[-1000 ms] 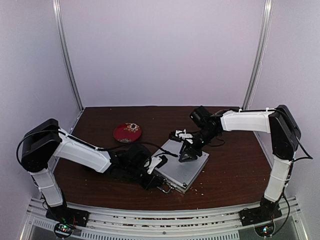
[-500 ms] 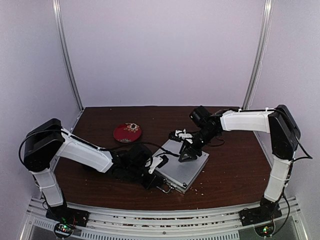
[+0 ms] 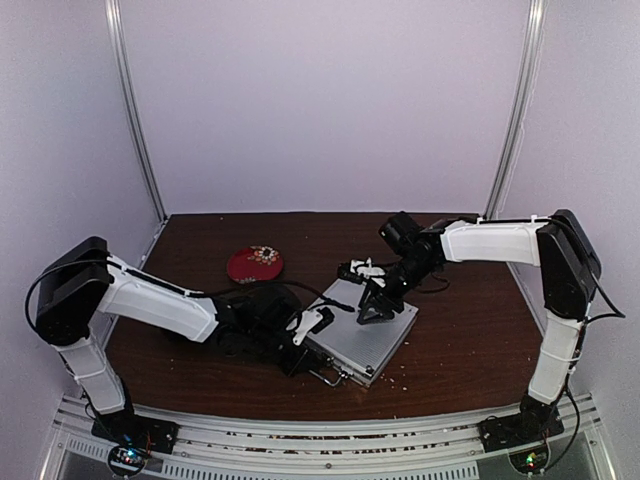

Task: Pack up texas hold em set

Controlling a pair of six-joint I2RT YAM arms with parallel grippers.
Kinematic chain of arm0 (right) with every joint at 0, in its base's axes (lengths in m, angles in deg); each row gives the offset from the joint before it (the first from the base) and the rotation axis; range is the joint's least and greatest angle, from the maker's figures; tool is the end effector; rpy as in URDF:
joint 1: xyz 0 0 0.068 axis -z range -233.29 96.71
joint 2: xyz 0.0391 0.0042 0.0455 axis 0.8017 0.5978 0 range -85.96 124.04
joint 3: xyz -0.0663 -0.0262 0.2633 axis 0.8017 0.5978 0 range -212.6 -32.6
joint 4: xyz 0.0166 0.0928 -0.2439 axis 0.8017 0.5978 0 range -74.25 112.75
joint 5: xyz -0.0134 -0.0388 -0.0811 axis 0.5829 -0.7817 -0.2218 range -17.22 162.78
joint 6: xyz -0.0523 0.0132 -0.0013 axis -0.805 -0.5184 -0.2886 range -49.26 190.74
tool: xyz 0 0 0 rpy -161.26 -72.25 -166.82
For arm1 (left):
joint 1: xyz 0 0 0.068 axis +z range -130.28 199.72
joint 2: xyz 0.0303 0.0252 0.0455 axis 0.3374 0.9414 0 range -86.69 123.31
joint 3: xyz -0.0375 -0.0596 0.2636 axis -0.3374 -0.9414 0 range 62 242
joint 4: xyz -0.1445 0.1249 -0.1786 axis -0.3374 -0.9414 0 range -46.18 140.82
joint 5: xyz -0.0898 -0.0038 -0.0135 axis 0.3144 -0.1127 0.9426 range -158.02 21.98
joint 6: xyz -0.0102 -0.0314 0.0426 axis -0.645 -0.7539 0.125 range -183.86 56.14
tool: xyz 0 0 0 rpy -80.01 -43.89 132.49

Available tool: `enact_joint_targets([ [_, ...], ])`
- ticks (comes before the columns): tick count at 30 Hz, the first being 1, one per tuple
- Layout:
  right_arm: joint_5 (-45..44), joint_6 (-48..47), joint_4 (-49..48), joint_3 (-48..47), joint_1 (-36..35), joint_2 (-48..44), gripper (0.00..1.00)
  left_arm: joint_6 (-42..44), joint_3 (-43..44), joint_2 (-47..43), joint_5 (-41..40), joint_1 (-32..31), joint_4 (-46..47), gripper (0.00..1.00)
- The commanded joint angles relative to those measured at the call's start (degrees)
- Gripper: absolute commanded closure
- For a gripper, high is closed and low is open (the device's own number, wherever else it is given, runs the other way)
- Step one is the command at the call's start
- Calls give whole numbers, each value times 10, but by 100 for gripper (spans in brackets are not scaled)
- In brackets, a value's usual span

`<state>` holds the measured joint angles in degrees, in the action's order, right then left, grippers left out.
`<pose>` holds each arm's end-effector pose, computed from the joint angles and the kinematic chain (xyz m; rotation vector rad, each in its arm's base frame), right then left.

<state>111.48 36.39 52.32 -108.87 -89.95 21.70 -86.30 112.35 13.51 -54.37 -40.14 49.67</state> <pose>0.2905 0.2439 0.1943 -1.6711 2.0335 0.9322 0.1631 -0.2973 0.1404 0.9567 2.4747 -0.8566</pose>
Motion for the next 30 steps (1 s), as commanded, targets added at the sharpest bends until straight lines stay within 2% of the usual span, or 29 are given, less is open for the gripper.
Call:
enact_joint_targets([
  [1,-39,6,59,7,-3,2,50,64,32,-40,-20,-2,-84,100],
  [9,-88,26,76,-23,23,-104,50,144,117,-117,-184,9,-236,100],
  [16,-128,103,10,0,87,-226,50,187,198,-141,-324,61,-275,97],
  [17,-139,117,-13,7,96,-244,48,191,211,-142,-345,69,-278,93],
  [20,-179,151,-58,15,122,-292,36,203,253,-140,-387,96,-281,72],
  [22,-218,181,-91,18,135,-318,20,206,278,-141,-403,114,-276,61],
  [23,-246,200,-109,21,139,-330,8,207,288,-143,-408,124,-268,59],
  [24,-265,217,-124,23,144,-341,1,208,293,-144,-415,132,-258,55],
  [27,-306,261,-157,29,150,-359,0,213,285,-149,-452,149,-220,37],
  [30,-354,309,-190,52,150,-369,0,213,254,-164,-463,163,-175,26],
])
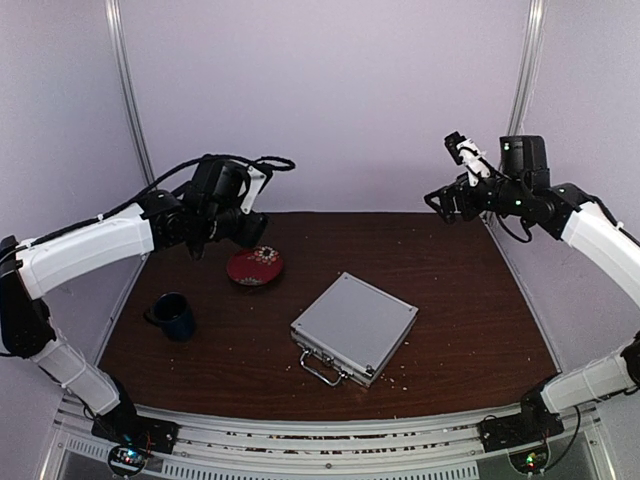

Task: Pack up texas hold em set

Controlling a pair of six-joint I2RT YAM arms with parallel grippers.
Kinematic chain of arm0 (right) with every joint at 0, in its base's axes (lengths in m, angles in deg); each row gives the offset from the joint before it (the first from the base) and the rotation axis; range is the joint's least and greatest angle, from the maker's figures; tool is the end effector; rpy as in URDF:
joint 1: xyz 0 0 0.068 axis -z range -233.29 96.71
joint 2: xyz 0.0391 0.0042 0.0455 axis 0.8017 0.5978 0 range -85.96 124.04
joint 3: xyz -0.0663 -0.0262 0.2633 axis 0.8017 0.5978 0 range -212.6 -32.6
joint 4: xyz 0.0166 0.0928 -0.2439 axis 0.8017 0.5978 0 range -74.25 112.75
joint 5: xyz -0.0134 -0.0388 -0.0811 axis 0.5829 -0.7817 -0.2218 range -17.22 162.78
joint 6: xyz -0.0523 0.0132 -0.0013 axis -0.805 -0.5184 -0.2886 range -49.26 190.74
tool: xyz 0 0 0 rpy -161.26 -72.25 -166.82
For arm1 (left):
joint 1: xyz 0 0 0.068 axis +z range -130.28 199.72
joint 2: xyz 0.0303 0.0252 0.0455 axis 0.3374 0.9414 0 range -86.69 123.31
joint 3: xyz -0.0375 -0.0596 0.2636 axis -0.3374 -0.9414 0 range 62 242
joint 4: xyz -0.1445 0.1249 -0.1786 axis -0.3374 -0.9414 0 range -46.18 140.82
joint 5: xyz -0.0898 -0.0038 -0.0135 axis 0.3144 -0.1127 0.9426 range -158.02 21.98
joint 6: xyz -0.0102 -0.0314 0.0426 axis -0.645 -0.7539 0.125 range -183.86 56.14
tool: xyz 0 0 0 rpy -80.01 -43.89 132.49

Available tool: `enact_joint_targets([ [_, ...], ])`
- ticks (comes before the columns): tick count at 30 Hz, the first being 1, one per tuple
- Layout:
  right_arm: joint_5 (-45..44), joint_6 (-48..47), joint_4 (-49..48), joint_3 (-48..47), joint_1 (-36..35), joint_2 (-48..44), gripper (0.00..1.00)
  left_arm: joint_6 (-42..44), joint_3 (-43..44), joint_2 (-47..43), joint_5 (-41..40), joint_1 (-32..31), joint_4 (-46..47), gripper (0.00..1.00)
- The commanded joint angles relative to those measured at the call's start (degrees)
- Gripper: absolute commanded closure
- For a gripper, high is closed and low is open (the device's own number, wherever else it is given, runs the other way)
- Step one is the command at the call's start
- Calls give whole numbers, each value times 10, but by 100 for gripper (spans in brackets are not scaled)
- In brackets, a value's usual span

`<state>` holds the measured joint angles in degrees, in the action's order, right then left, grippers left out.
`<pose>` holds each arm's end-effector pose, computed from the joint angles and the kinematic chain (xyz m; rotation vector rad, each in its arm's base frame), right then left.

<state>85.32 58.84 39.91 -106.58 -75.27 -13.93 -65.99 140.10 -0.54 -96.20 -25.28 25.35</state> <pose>0.2587 0.1126 0.3917 -0.7085 1.8308 0.3297 0.2532 -0.2293 0.3439 0.4945 2.0197 0.0317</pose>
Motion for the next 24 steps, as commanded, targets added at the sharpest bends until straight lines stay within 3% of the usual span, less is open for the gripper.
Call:
enact_joint_targets([
  [1,-110,101,-78,41,4,-15,0,8,-40,-32,-41,18,87,22],
  [4,-150,130,-126,91,5,-32,0,3,-97,-69,-23,28,148,10],
  [7,-154,134,-156,120,16,-45,0,-4,-134,-96,-18,34,177,6],
  [12,-123,152,-171,135,59,-52,0,-24,-192,-121,2,45,230,4],
  [24,-78,157,-178,148,91,-65,0,-32,-180,-104,14,46,213,5],
])
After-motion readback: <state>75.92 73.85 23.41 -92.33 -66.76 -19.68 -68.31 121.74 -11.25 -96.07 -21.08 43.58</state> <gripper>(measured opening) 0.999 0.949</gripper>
